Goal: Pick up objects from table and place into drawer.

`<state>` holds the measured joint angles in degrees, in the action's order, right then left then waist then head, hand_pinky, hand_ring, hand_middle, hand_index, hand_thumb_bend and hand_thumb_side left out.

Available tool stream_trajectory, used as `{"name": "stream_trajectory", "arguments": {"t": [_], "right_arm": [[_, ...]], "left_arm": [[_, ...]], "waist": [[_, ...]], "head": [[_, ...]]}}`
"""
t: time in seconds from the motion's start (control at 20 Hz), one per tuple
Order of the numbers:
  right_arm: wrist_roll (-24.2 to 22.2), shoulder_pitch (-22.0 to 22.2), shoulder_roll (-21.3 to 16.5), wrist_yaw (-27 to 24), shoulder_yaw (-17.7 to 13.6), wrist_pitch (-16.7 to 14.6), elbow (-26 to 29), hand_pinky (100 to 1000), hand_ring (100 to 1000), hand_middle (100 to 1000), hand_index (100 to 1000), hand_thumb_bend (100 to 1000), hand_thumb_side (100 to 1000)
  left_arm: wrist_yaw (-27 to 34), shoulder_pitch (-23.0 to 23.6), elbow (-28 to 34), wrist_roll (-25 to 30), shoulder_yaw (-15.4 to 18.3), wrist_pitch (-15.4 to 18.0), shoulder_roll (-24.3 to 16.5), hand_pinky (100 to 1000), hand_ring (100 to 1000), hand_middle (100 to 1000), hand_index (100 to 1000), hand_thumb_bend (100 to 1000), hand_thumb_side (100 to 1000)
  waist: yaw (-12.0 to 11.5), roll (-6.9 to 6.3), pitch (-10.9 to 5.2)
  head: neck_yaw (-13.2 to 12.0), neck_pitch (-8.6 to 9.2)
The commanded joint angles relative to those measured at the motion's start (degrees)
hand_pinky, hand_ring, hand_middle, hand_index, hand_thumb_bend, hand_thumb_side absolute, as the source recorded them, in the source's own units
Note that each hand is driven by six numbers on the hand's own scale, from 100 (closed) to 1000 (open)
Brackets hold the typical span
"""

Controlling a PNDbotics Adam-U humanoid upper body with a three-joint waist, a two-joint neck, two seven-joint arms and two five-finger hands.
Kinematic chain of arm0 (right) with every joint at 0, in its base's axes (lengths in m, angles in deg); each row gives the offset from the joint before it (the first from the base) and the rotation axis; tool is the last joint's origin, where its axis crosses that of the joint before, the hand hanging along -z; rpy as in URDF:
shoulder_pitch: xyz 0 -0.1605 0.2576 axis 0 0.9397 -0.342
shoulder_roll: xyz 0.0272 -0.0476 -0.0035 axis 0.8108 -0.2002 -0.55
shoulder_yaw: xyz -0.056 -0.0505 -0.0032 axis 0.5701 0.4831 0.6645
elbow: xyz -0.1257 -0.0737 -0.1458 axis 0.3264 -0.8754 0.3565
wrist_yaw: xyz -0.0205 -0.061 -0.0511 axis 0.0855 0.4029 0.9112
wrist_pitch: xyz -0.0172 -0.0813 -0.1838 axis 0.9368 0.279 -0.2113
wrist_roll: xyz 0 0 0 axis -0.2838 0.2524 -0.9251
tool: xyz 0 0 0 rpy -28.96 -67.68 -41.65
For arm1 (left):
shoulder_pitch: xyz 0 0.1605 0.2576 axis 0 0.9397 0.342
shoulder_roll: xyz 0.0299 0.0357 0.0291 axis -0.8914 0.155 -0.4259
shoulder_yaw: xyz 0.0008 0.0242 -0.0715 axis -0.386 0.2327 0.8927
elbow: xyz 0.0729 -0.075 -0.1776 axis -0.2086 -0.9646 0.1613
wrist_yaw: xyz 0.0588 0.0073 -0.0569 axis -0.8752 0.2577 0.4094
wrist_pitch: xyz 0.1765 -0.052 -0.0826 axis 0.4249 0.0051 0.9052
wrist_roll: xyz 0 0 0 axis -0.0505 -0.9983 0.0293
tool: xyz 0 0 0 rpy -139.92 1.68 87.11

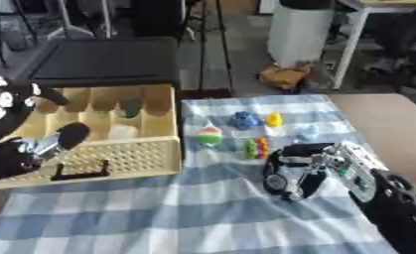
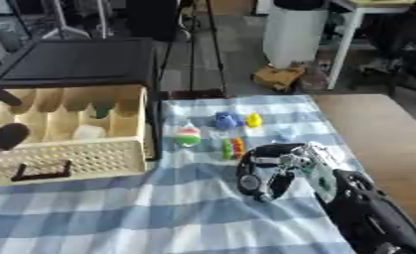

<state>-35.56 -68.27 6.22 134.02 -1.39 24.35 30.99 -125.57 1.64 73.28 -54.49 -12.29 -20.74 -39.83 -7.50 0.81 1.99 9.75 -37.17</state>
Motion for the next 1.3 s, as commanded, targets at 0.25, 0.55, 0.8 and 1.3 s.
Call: {"name": "stream_trajectory", "arguments": {"t": [0.25, 0.55, 0.8, 1.3], "right_arm": [[-1.7, -1.1, -0.7, 1.1, -0.2, -2.5, 0.1, 827, 751, 738, 784, 303, 100], [-1.3, -1.0, -0.8, 1.9, -0.1, -2.3, -0.1, 748, 619, 621, 744, 175, 100], [-1.1, -1.0, -0.8, 2.4, 0.0, -2.1, -0.3, 704, 547, 565, 715, 126, 100], [0.3, -1.9, -1.7, 1.8, -0.1, -1.9, 2.4, 706, 573, 560, 710, 138, 100]], "left_arm": [[0.1, -0.9, 1.1, -0.1, 0.3, 0.1, -0.7, 100, 100, 100, 699, 704, 1000], [0.1, -0.8, 1.1, -0.1, 0.3, 0.1, -0.6, 100, 100, 100, 699, 704, 1000], [0.1, -0.7, 1.1, -0.1, 0.3, 0.1, -0.7, 100, 100, 100, 699, 704, 1000], [0.0, -0.6, 1.1, -0.2, 0.3, 0.0, -0.8, 100, 100, 100, 699, 705, 1000]], "waist": [[0.0, -0.17, -0.54], [0.0, -0.15, -0.55], [0.0, -0.11, -0.56], [0.0, 0.21, -0.90]], "head": [[0.3, 0.38], [0.3, 0.48], [0.3, 0.50], [0.2, 0.46]]}}
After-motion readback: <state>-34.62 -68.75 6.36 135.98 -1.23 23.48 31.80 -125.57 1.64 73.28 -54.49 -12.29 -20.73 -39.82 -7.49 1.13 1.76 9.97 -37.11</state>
